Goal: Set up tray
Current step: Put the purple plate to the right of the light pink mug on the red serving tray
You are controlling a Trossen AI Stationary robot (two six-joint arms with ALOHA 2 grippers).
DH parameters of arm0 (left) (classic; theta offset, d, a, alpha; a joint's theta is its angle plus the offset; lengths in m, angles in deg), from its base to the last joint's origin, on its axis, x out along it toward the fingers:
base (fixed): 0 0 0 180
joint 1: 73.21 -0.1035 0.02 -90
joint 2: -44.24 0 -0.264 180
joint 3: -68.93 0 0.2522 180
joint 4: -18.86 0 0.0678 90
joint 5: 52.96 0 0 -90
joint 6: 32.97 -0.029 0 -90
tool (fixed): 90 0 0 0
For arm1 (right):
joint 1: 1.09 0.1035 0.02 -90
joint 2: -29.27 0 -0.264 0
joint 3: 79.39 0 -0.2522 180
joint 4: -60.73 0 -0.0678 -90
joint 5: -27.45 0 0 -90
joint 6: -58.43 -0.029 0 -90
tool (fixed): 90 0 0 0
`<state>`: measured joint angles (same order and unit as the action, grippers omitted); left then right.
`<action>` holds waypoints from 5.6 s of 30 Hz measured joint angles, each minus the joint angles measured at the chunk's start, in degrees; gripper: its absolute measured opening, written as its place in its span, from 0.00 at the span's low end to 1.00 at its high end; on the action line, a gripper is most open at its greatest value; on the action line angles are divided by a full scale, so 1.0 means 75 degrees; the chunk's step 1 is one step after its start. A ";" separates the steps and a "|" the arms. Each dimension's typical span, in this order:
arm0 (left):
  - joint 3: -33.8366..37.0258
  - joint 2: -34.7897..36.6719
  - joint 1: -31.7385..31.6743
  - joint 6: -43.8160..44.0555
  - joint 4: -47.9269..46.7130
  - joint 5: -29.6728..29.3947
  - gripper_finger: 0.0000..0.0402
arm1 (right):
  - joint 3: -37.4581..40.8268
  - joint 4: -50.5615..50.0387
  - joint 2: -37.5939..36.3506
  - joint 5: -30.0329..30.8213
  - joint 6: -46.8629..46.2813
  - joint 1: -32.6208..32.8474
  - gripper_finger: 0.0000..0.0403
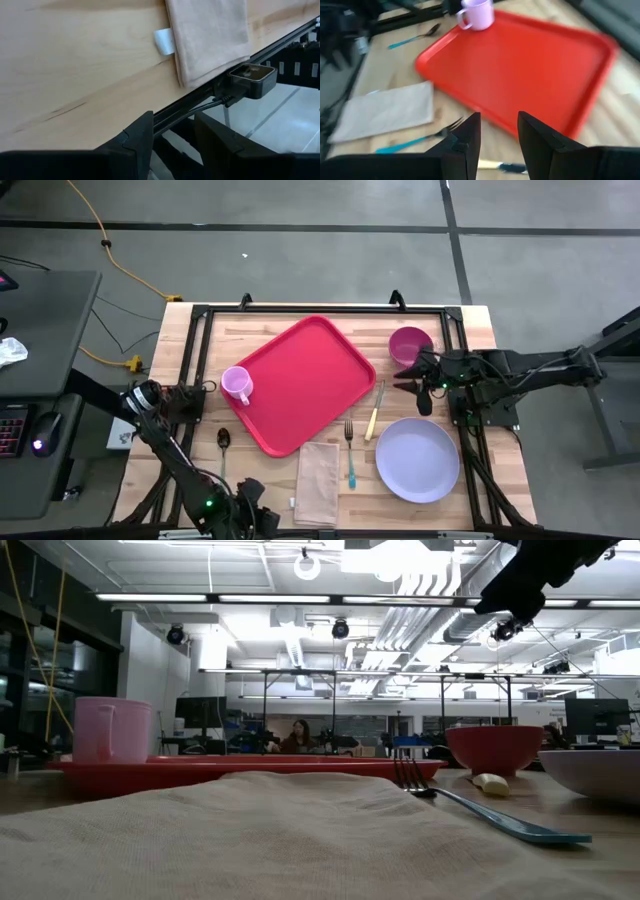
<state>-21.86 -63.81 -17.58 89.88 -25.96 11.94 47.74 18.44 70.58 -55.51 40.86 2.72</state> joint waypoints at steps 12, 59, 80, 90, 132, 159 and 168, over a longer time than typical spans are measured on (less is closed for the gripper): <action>-0.0003 0.0000 -0.0003 0.0002 -0.0240 0.0008 0.43 | 0.0000 -0.1038 0.0665 -0.1887 -0.0245 0.0132 0.27; 0.0064 0.0416 -0.1814 -0.5415 0.1160 0.0162 0.43 | 0.0006 -0.3217 0.3083 -0.1307 -0.0250 0.1160 0.27; 0.3203 0.2898 -0.1868 -0.7280 0.3787 -0.1042 0.43 | 0.0438 -0.3220 0.3198 -0.1271 -0.0231 0.1093 0.27; 0.3505 0.3160 -0.1868 -0.7958 0.4579 -0.1100 0.43 | 0.0909 -0.2763 0.3217 -0.1313 -0.0556 0.0860 0.27; 0.3500 0.3150 -0.1871 -0.7956 0.4521 -0.0971 0.43 | 0.1007 -0.2741 0.3243 -0.3214 -0.2819 0.0694 0.00; 0.3169 0.3144 -0.2753 -0.8817 0.4588 -0.0525 0.43 | -0.2621 -0.4202 0.3446 -0.3655 -0.2817 0.0694 0.00; 0.2341 0.3144 -0.3497 -0.8106 0.4533 0.1058 0.43 | -0.3266 -0.4038 0.4106 -0.1734 -0.2415 0.0697 0.00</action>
<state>-4.30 -40.23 -43.80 29.08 8.04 19.88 23.24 -11.85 101.37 -68.51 22.75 7.94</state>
